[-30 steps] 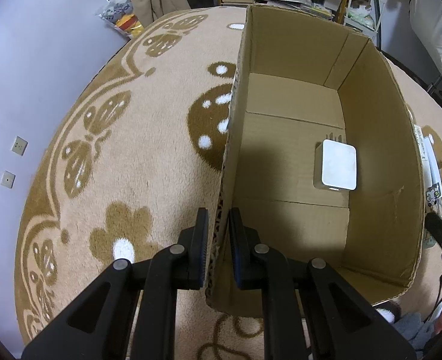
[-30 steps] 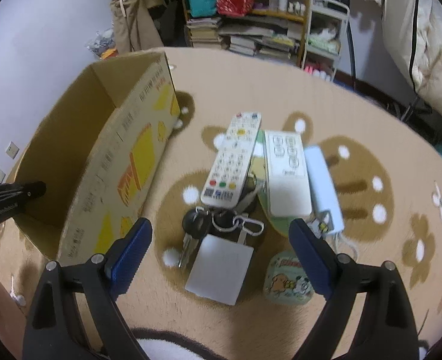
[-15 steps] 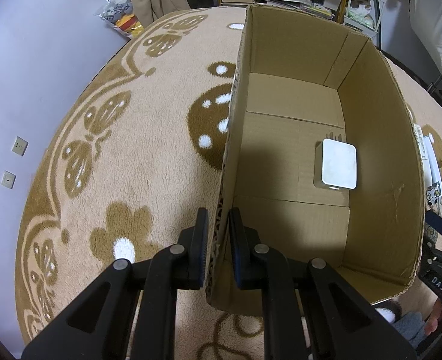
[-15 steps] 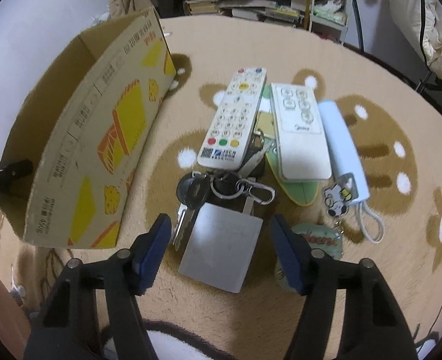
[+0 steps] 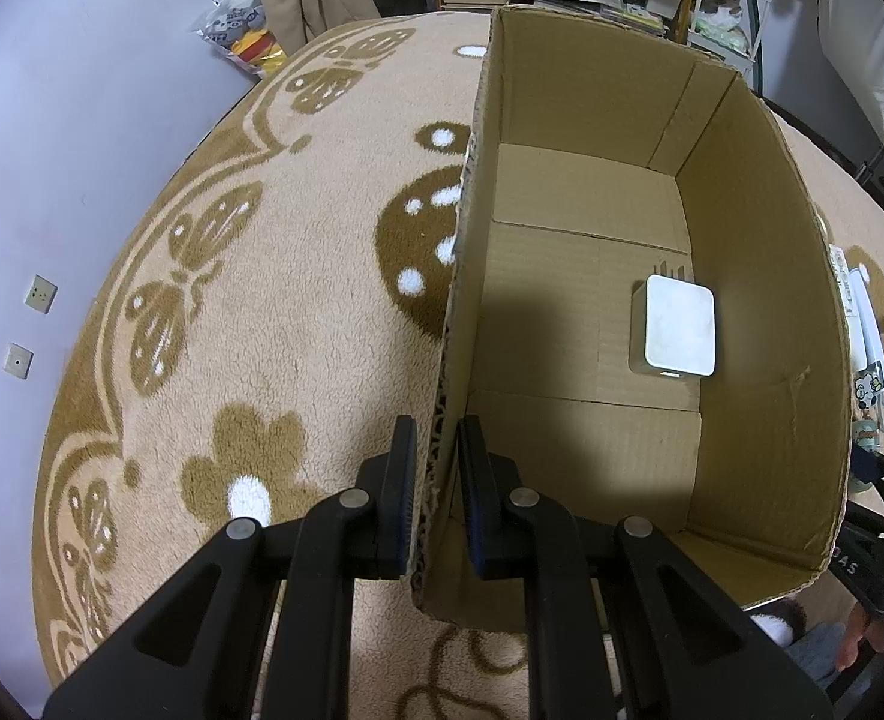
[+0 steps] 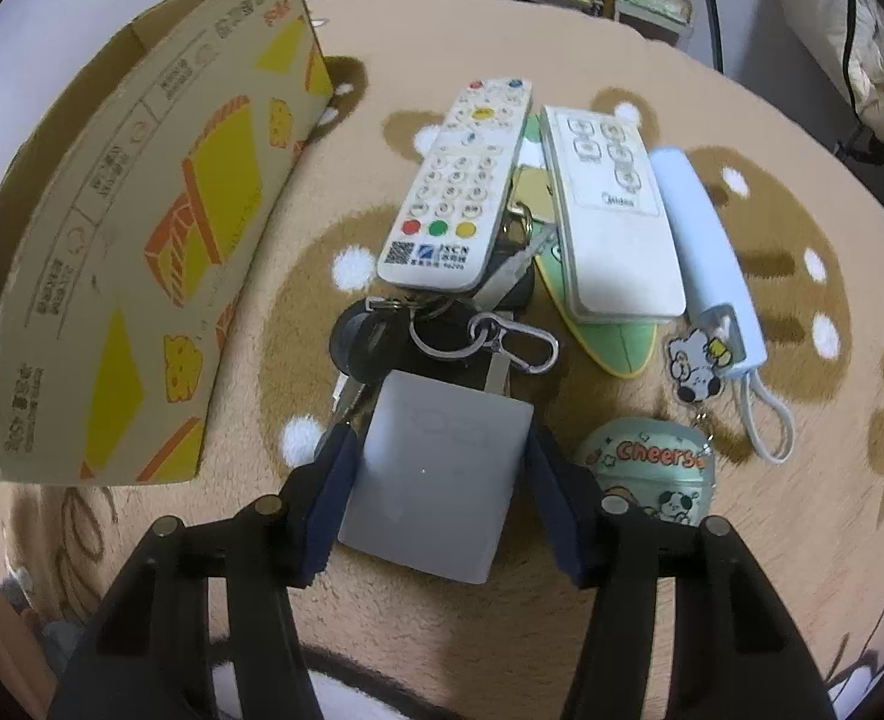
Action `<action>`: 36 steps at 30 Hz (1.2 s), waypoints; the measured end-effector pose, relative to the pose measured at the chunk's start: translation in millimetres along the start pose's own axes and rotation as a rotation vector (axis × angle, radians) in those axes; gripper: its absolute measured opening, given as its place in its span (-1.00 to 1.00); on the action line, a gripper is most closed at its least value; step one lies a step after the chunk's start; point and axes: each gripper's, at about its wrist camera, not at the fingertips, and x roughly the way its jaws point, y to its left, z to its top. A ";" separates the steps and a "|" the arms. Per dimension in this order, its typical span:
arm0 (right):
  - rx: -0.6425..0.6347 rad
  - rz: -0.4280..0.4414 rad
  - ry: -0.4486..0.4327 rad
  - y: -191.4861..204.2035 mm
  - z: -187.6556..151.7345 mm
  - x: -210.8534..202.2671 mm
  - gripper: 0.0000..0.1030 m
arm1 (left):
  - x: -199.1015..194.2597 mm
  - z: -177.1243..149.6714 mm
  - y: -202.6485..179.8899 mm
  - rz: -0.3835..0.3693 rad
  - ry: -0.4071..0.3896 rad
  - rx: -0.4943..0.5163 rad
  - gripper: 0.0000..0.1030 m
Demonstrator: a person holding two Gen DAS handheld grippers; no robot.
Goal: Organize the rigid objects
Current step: 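Move the right tool back and grasp the white plug adapter, then carry the white plug adapter into the box with the right tool and release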
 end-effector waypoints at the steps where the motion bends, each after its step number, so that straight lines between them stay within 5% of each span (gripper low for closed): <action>1: -0.002 -0.006 -0.001 0.7 -0.7 2.3 0.20 | 0.1 0.0 -0.2 0.001 0.000 0.000 -0.75; 19: -0.030 -0.060 -0.123 16.5 -14.3 -44.9 0.09 | -6.4 -3.7 -6.1 0.027 -0.036 0.012 -0.77; 36: -0.052 0.062 -0.247 46.1 19.3 -119.6 0.09 | -10.7 -6.8 -5.2 0.025 -0.027 0.001 -0.77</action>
